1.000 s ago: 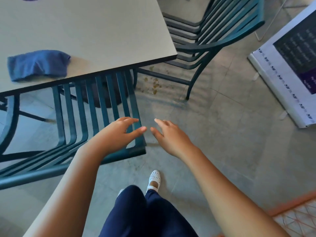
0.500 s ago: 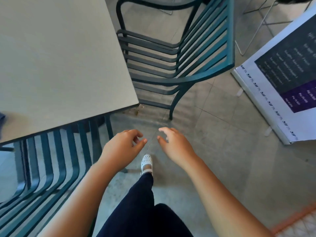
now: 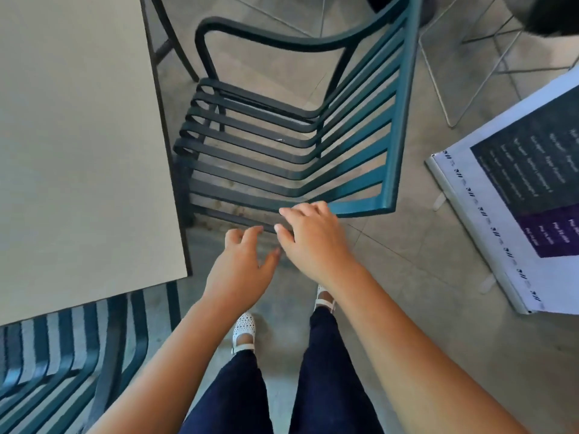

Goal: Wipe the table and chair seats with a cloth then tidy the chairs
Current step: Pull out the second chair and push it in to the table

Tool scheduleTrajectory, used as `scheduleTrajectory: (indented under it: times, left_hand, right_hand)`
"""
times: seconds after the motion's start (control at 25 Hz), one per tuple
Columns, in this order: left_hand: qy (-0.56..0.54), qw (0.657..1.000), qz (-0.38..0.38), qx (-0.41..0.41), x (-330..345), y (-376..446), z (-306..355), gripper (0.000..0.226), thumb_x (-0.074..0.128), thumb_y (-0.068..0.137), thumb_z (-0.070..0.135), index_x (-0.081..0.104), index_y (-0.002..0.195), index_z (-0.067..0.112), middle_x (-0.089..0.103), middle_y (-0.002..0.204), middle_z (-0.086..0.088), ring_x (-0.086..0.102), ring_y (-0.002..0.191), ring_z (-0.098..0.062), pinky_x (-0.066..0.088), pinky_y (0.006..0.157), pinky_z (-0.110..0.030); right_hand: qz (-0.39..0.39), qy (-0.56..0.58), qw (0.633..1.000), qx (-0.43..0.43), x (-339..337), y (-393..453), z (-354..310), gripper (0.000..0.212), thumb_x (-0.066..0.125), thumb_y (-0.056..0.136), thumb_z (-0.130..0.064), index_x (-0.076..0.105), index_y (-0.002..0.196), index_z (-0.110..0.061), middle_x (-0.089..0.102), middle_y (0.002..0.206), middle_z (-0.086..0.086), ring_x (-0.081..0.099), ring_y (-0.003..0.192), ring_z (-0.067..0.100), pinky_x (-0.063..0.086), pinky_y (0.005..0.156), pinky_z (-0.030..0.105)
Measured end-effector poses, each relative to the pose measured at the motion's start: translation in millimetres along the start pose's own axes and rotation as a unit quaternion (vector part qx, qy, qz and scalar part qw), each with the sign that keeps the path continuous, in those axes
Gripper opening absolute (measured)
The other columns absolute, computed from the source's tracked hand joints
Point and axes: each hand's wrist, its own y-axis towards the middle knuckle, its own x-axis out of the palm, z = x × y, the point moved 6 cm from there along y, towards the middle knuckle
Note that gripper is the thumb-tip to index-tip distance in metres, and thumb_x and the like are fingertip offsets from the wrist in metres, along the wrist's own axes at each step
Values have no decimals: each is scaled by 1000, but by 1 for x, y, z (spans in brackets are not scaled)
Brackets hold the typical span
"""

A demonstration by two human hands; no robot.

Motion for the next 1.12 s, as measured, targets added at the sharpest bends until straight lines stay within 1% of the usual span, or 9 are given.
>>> scheduleTrajectory:
  times: [0.04, 0.12, 0.28, 0.36, 0.44, 0.64, 0.84, 0.96, 1.12]
  left_hand:
    - [9, 1000, -14, -21, 5, 9, 9, 60, 48, 92, 47, 28, 144, 24, 20, 152, -8, 58, 110, -24, 44, 95, -34]
    - [16, 998, -22, -64, 18, 31, 28, 70, 47, 92, 48, 13, 149, 27, 0, 158, -8, 49, 125, -28, 39, 103, -37]
    - [-15, 987, -27, -159, 44, 77, 61, 72, 41, 93, 51, 2, 150, 30, -12, 157, -10, 22, 140, -40, 30, 110, -51]
    - [-31, 977, -35, -207, 56, 94, 75, 72, 36, 93, 55, 1, 150, 29, -14, 157, -11, 11, 141, -43, 25, 111, -57]
    - [-43, 968, -33, -245, 63, 108, 87, 75, 31, 90, 63, 2, 150, 29, -14, 157, -13, 8, 141, -44, 24, 110, -59]
    - [-52, 956, -35, -287, 76, 138, 101, 77, 28, 88, 69, 8, 150, 28, -8, 157, -13, 18, 140, -42, 29, 108, -57]
    - [-108, 951, -44, -288, 80, 160, 114, 87, 24, 79, 78, 23, 147, 24, 20, 154, -13, 33, 135, -39, 32, 108, -54]
    - [-148, 941, -52, -299, 75, 172, 133, 112, 14, 54, 92, 22, 147, 30, 13, 157, -9, 26, 138, -39, 27, 109, -57]
    - [-178, 931, -81, -310, 72, 184, 167, 112, 14, 51, 91, 16, 148, 36, 2, 159, -6, 7, 144, -34, 17, 113, -57]
  right_hand:
    - [-28, -42, 998, -25, -5, 9, 3, 49, 33, 99, -44, 33, 144, -26, 29, 152, 5, 20, 139, 28, 24, 111, 41]
    - [-70, -98, 990, -76, -16, 30, 17, 54, 31, 99, -48, 19, 149, -30, 8, 158, 7, 1, 144, 33, 7, 115, 48]
    - [-134, -166, 968, -129, -38, 74, 58, 56, 28, 99, -49, 14, 149, -31, -2, 159, 10, -8, 143, 37, -1, 114, 53]
    - [-157, -201, 955, -150, -47, 94, 78, 57, 28, 99, -50, 13, 150, -30, -2, 158, 11, -8, 143, 38, -1, 113, 55]
    - [-168, -229, 944, -169, -55, 114, 98, 58, 29, 98, -50, 13, 150, -29, -1, 158, 12, -7, 143, 38, 0, 113, 56]
    - [-188, -249, 929, -200, -77, 161, 131, 57, 32, 99, -46, 15, 150, -26, 1, 158, 13, -4, 144, 38, 5, 112, 57]
    - [-170, -284, 914, -235, -102, 213, 144, 55, 33, 98, -46, 22, 148, -26, 7, 158, 13, 0, 144, 37, 5, 112, 58]
    - [-171, -302, 905, -246, -120, 251, 151, 56, 32, 98, -48, 21, 148, -26, 7, 158, 12, 0, 144, 36, 5, 113, 58]
    - [-195, -331, 885, -262, -137, 291, 159, 59, 30, 97, -53, 20, 149, -28, 7, 158, 10, 1, 144, 35, 5, 114, 57]
